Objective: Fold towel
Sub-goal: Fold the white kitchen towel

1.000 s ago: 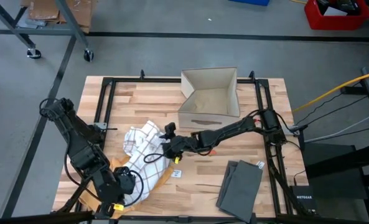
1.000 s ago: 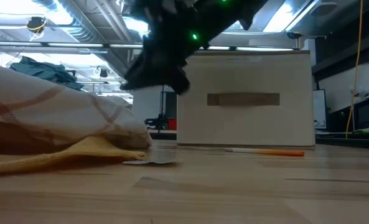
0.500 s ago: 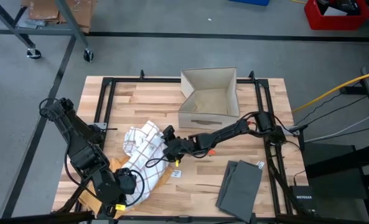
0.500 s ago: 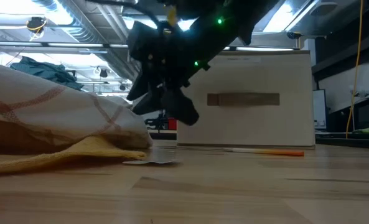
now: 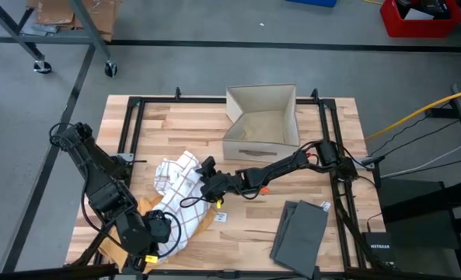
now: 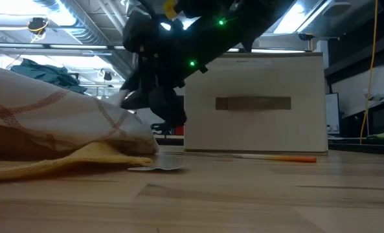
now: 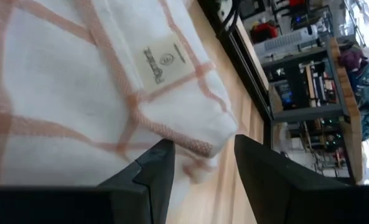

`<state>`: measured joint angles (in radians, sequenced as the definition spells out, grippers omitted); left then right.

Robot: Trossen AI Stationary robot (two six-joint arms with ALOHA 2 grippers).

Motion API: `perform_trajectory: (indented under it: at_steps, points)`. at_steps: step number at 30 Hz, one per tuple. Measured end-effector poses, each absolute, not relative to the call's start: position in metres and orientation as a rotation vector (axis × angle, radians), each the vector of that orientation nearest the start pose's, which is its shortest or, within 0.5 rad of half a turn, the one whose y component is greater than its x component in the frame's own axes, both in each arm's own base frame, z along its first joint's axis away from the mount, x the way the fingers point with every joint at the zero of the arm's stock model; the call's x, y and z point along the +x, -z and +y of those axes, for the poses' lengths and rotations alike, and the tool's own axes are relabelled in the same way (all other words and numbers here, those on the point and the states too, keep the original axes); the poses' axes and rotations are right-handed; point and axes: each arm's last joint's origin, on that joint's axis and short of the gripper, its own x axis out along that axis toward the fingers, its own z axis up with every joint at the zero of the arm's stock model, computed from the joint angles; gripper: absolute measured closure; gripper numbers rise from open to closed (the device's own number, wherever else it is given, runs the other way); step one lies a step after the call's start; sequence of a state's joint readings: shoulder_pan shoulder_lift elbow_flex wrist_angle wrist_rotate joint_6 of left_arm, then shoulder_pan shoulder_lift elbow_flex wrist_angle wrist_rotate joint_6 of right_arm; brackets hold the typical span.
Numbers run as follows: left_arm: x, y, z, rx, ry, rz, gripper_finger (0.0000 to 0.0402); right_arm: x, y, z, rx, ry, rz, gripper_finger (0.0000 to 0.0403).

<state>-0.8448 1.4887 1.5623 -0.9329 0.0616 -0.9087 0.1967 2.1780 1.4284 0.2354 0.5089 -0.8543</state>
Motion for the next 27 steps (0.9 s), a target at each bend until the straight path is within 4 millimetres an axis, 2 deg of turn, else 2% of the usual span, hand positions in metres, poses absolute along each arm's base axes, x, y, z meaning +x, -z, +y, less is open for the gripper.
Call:
perform_trajectory:
  at_steps: [6, 17, 27]
  points:
    - [0.199, -0.371, -0.227, -0.463, 0.405, 1.115, 0.0401, 0.466, -0.151, 0.08, -0.998, 0.033, 0.574, 0.0236]
    - [0.199, -0.371, -0.227, -0.463, 0.405, 1.115, 0.0401, 0.464, -0.15, 0.086, -1.001, -0.007, 0.575, 0.0284]
    - [0.199, -0.371, -0.227, -0.464, 0.405, 1.115, 0.0401, 0.463, -0.149, 0.089, -1.081, -0.015, 0.596, 0.0288]
